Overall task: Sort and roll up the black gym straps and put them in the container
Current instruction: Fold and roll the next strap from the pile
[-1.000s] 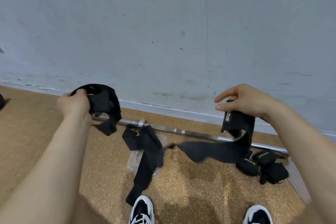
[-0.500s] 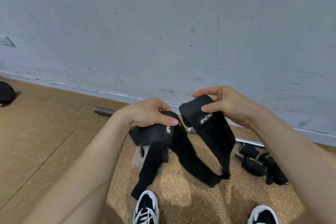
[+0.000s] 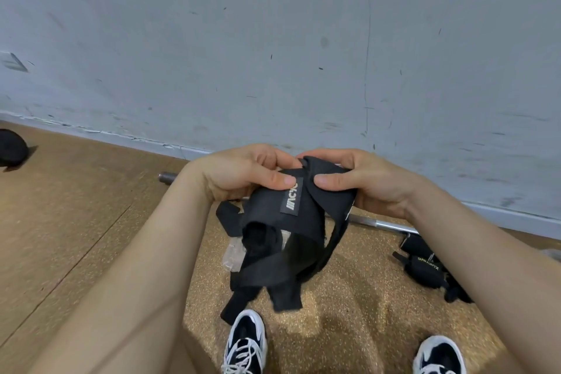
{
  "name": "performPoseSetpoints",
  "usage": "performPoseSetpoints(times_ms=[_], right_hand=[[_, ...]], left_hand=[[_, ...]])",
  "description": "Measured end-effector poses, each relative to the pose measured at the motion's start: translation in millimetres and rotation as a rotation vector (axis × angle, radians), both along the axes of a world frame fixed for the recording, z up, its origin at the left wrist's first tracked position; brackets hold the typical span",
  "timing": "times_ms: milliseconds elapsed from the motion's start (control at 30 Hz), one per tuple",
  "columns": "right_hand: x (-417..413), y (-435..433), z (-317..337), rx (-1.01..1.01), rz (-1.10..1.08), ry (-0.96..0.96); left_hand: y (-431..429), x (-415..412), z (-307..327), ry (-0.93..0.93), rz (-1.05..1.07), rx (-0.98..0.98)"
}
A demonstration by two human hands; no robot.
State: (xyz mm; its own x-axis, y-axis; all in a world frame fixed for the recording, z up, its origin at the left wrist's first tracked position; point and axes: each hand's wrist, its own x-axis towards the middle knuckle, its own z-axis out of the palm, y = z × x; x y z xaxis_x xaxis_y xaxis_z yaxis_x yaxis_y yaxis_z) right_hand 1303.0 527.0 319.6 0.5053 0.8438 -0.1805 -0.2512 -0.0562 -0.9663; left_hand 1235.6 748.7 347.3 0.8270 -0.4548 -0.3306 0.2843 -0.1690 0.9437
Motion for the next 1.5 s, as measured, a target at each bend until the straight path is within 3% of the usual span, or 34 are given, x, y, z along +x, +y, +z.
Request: performPoseSetpoints(times_ms=[100, 200, 267, 300, 400, 467, 567, 667, 833, 933, 1067, 1233, 1500], right_hand=[[-1.3, 4.3, -2.0, 0.009, -0.146, -0.040], [-1.6, 8.2, -1.2, 0.068, -0.381, -0.019], [-2.1, 8.7, 0.2, 0.102, -0.484, -0.003], [-2.8, 8.6, 0.9, 0.118, -0.515, 0.003], [-4.4, 9.2, 3.1, 0.175, -0.600, 0.042], [-4.9, 11.0, 3.9, 0.217, -0.634, 0.084], [-4.9, 12.9, 6.1, 0.270, -0.652, 0.133], [-1.9, 6.7, 12.5, 0.273, -0.672, 0.105], [8.6, -12.7, 26.5, 0.266, -0.660, 0.032], [7.4, -17.2, 30.5, 0.260, -0.625, 0.027], [-4.4, -10.2, 30.1, 0.212, -0.540, -0.069], [-10.5, -4.9, 30.8, 0.168, -0.511, -0.126], [-7.7, -11.5, 42.8, 0.206, -0.461, -0.123]], left_hand=[[-0.8, 2.7, 4.1, -0.157, 0.304, 0.212], [-4.7, 6.8, 2.8, -0.520, 0.754, 0.434], [-2.9, 2.2, 12.0, -0.610, 0.860, 0.528], [-1.1, -2.2, 18.2, -0.529, 0.787, 0.551], [-3.8, -15.1, 18.3, -0.132, 0.256, 0.696], [-16.5, -14.3, -1.7, -0.080, 0.075, 0.774], [-39.1, -2.7, -35.4, -0.211, 0.346, 0.408], [-48.8, 8.0, -39.8, -0.212, 0.701, 0.022], [-39.9, 13.0, -27.9, -0.108, 1.056, -0.337], [-35.8, 12.5, -27.1, 0.005, 1.156, -0.487], [-35.5, 13.4, -23.1, 0.074, 1.067, -0.712], [-35.2, 6.8, -13.5, -0.094, 0.780, -0.752], [-41.9, 9.7, -14.6, -0.124, 1.012, -0.696]])
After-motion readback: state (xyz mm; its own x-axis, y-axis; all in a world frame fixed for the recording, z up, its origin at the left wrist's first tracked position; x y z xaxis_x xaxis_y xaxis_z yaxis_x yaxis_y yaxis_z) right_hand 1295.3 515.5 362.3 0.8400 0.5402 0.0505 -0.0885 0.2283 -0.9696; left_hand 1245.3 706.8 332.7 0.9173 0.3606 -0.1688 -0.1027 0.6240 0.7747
